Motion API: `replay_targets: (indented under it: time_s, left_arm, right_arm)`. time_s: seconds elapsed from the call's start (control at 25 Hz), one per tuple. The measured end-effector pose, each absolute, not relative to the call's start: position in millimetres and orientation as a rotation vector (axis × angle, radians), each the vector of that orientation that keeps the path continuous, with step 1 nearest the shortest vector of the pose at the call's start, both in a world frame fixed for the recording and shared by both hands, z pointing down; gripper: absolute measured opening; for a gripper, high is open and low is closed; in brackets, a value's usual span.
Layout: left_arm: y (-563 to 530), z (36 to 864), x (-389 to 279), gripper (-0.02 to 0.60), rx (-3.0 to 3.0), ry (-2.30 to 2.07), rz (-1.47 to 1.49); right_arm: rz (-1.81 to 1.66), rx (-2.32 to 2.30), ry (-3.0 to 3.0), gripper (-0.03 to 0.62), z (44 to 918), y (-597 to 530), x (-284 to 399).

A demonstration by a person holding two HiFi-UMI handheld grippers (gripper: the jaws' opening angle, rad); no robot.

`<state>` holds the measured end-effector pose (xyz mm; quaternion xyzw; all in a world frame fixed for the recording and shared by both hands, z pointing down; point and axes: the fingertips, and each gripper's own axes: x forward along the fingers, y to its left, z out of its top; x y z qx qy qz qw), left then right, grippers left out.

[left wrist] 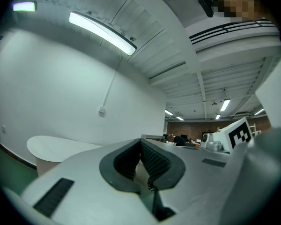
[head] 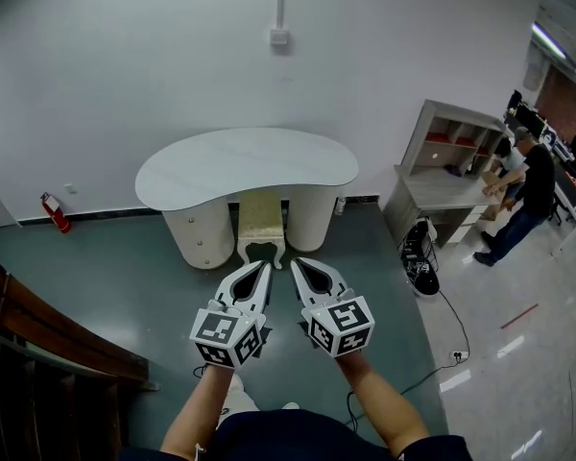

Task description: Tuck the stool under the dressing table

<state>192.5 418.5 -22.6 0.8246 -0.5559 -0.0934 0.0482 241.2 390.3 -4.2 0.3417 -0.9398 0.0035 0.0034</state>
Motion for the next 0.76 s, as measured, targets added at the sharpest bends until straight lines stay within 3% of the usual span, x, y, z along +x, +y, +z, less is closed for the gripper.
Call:
replay_targets:
  time_s: [0.76]
  left_arm:
    - [425.9,-18.8,200.1,0.008,2.5,-1.636,-0.3]
  right_arm:
    - [0.013,1.102,-2.942,0.012,-3.3,397.6,253.5]
